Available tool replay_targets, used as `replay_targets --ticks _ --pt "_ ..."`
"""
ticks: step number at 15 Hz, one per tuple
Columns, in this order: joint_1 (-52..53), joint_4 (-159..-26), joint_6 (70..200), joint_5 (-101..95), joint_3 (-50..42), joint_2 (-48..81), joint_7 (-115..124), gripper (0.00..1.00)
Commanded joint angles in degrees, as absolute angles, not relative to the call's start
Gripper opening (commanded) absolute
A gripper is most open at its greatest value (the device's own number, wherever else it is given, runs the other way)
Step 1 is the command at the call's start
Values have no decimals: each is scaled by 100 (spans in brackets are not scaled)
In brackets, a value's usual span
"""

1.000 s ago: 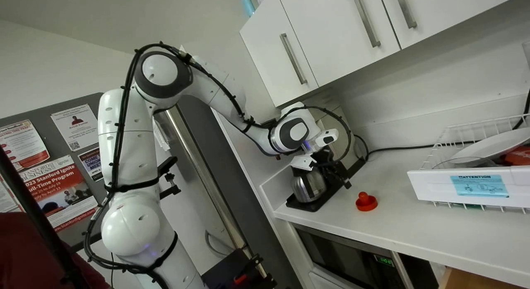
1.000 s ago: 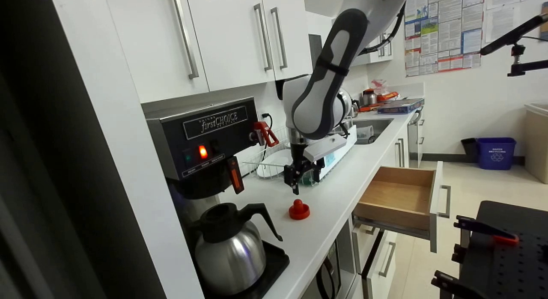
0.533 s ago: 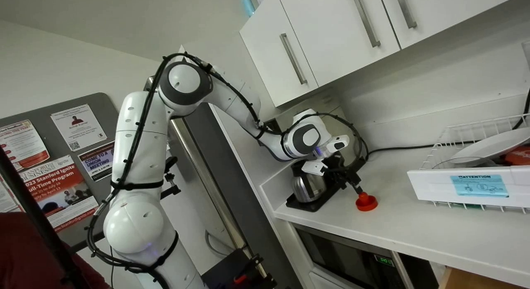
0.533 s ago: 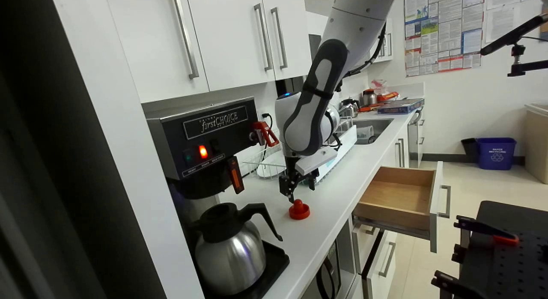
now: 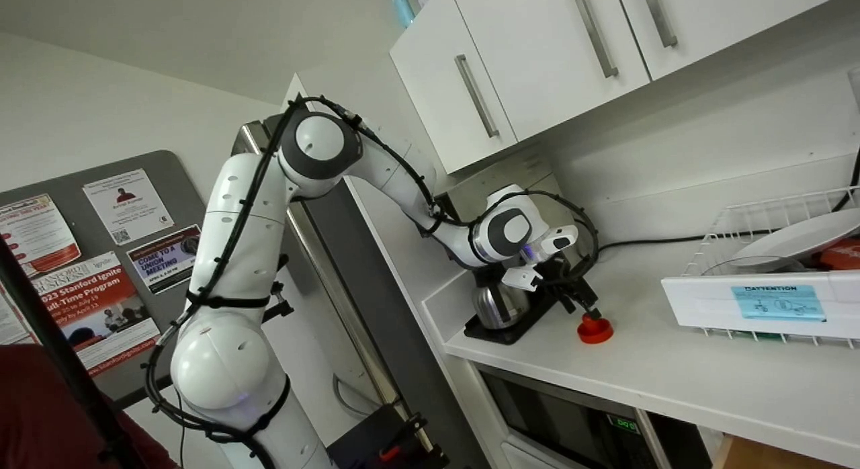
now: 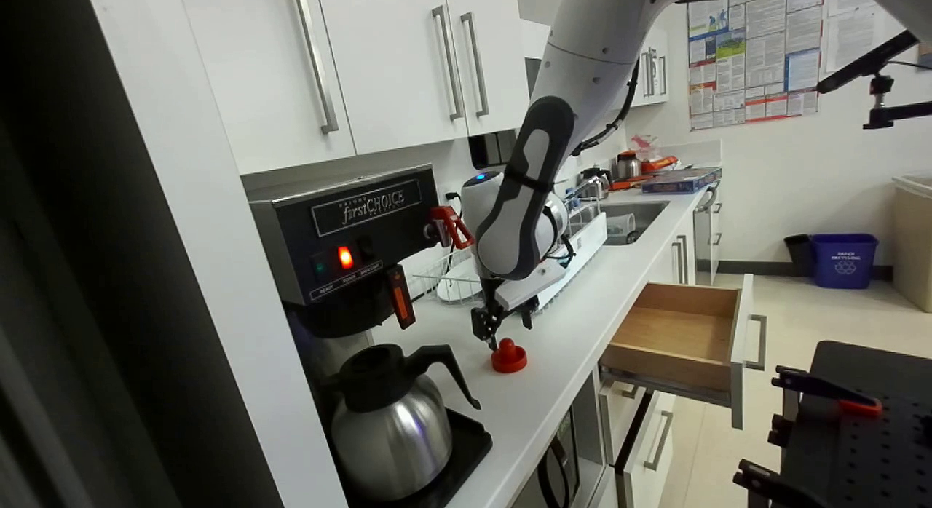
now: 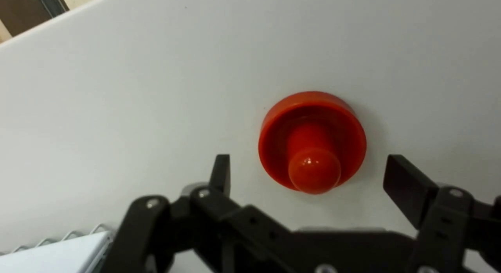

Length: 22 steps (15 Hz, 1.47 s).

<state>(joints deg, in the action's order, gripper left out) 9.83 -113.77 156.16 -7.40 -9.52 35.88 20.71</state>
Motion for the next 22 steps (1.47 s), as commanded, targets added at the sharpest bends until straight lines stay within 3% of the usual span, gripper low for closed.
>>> replay_targets --ticks 1,3,4,6,13,16,22 --pt "1140 -11106 15446 -716 -1116 3795 2288 100" --pt "1142 -11051 15433 -688 -1129 3868 2276 96" --pt "1142 -11030 15436 -679 -1132 3899 2275 74" --pt "1156 -10994 15427 -674 -1148 3950 2291 70" --pt "1208 -10945 15398 -655 -1152 4012 2432 16" --pt "1322 -11367 15272 -667 -1290 3543 2647 13" --pt "1674 -12472 15354 -1201 -2458 2378 3537 13"
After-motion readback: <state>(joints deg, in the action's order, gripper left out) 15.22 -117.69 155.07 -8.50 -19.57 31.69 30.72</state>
